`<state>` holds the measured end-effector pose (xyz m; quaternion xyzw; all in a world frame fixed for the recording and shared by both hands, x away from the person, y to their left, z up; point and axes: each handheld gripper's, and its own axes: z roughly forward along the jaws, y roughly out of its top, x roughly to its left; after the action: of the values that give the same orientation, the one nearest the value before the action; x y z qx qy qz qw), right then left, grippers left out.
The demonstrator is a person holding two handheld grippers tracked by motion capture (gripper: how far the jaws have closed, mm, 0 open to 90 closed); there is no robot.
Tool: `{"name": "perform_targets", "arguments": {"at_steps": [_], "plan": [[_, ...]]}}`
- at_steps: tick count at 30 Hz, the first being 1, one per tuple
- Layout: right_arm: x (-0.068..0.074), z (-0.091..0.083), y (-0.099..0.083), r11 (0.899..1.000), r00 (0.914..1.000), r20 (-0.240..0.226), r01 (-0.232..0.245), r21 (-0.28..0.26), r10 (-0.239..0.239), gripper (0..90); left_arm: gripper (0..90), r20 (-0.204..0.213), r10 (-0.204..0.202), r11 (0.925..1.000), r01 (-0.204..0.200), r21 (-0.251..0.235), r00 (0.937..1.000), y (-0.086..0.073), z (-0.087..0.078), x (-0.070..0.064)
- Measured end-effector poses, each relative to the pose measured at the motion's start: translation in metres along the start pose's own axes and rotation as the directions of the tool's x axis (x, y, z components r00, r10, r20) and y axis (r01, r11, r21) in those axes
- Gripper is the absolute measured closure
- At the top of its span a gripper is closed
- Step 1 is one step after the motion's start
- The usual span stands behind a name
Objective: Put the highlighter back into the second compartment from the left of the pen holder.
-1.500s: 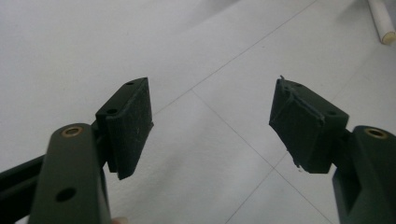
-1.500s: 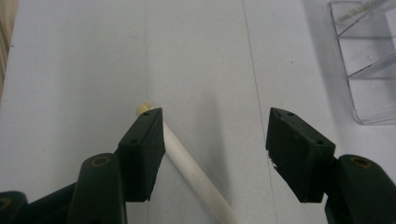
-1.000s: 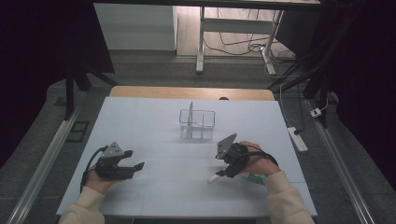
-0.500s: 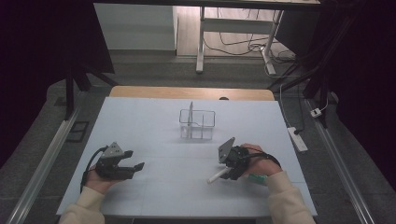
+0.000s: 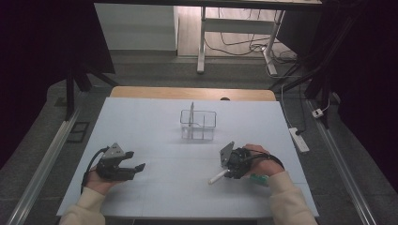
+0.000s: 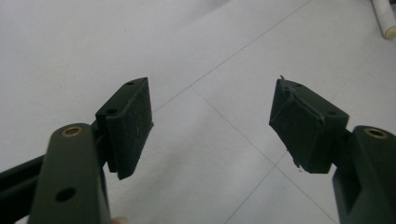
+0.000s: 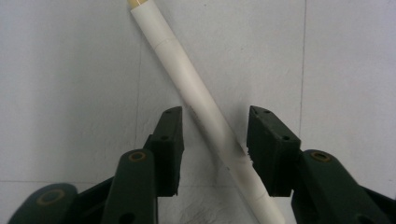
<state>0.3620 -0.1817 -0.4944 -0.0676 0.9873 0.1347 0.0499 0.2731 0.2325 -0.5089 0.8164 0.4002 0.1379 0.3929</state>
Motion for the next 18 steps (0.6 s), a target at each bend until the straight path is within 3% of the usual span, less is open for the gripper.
{"name": "perform_targets", "arguments": {"at_steps": [8, 18], "plan": [[-0.0037, 0.0002, -0.0027, 0.999, 0.9988, -0.032, 0.036, -0.013, -0.037, 63.9, 29.9, -0.003, 0.001, 1.0, -0.001, 0.0, 1.0, 0.0002, -0.0001, -0.0005], [-0.0063, -0.0004, -0.0056, 0.998, 0.9981, 0.004, 0.062, -0.013, -0.062, 73.1, 29.9, -0.005, 0.003, 1.0, -0.003, 0.002, 1.0, 0.0002, 0.0002, -0.0007]]}}
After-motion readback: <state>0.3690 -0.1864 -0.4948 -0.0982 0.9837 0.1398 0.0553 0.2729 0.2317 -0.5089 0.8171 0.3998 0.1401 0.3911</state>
